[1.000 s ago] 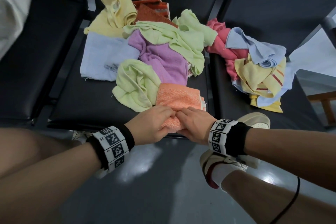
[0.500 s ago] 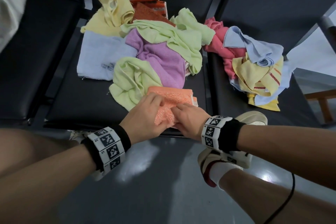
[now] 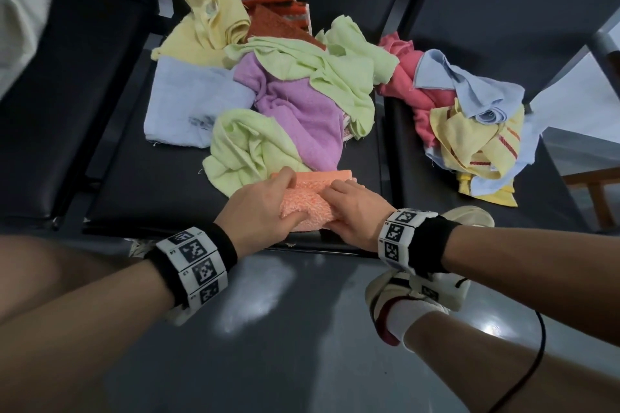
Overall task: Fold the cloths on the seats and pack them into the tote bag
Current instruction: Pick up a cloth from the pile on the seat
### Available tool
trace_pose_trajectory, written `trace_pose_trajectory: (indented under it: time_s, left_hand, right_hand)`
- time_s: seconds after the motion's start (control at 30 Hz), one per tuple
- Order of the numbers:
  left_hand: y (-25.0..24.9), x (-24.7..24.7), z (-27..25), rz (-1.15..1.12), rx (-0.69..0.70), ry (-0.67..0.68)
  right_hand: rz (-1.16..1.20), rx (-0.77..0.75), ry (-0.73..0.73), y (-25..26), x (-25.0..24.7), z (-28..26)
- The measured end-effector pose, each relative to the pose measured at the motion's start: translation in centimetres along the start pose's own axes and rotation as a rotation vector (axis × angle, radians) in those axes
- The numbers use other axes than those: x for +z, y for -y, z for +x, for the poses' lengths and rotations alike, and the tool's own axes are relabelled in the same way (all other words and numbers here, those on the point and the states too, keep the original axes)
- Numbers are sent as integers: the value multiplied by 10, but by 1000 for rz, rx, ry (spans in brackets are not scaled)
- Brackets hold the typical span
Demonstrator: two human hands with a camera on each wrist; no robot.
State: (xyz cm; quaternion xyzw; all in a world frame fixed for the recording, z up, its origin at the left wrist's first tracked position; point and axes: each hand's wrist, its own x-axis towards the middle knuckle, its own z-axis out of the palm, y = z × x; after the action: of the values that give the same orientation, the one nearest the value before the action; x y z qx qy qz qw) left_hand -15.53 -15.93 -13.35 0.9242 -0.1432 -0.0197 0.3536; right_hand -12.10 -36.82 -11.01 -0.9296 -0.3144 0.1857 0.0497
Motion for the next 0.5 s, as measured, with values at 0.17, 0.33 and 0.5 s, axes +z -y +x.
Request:
trace_pose_trajectory:
  time_s: [0.17,0.33,0.5]
  left_hand:
    - [6,6,-4,159,152,14]
    - [7,4,-2,263,223,-45]
    - [7,4,-2,232,121,-49]
  right_hand:
    - [43,43,129,1,-11,10]
    - [39,104,179,4,-18,10]
    - [-75,77,-33,14,-10,-4]
